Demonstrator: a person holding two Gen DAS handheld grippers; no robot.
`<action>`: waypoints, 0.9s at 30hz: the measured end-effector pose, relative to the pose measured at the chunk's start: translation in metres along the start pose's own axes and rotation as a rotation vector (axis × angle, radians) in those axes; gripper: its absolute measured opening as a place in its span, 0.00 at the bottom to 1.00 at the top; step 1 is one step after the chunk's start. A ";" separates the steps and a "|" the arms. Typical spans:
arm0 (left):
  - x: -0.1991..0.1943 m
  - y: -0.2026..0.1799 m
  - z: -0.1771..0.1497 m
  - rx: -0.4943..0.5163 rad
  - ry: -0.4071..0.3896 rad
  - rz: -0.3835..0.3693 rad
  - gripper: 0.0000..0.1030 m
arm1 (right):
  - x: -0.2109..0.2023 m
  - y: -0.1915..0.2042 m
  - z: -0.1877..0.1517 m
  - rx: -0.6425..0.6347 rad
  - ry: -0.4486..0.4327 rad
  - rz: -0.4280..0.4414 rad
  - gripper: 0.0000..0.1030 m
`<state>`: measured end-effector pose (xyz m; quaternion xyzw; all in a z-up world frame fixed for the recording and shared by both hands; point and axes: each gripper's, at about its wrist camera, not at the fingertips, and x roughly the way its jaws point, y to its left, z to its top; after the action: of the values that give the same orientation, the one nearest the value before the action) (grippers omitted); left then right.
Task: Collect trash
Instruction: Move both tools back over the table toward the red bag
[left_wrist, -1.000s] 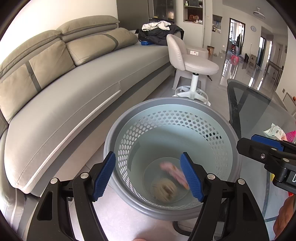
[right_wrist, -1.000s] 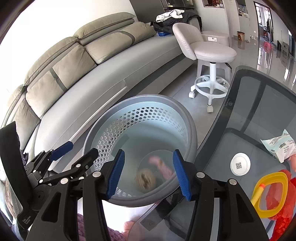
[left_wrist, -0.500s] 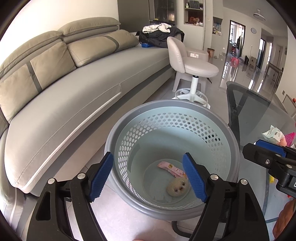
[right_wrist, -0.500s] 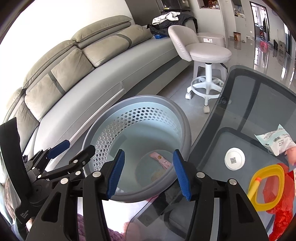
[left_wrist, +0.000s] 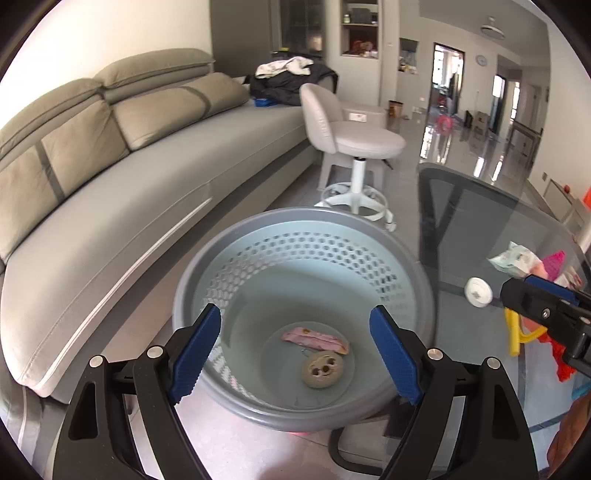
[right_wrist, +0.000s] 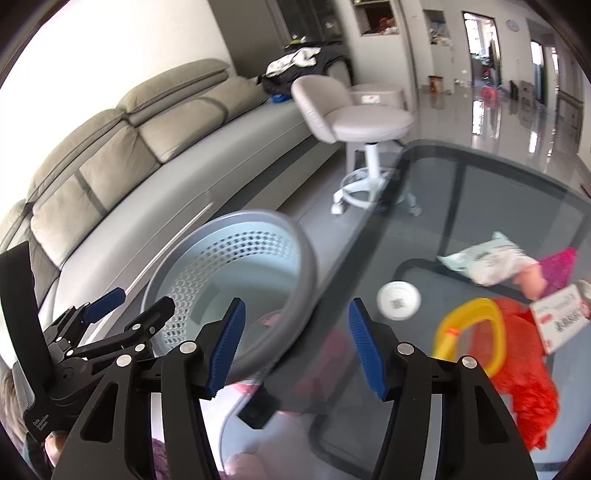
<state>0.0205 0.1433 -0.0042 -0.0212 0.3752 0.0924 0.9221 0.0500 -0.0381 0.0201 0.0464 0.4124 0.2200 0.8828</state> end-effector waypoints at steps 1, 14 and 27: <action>-0.001 -0.004 0.000 0.006 -0.002 -0.006 0.79 | -0.005 -0.003 0.000 0.005 -0.012 -0.015 0.58; -0.015 -0.068 -0.006 0.099 -0.026 -0.131 0.83 | -0.063 -0.078 -0.028 0.111 -0.101 -0.198 0.63; -0.014 -0.111 -0.015 0.172 -0.014 -0.188 0.85 | -0.085 -0.132 -0.056 0.162 -0.070 -0.308 0.63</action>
<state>0.0207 0.0308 -0.0086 0.0233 0.3715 -0.0268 0.9277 0.0061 -0.1984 0.0086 0.0614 0.3998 0.0462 0.9134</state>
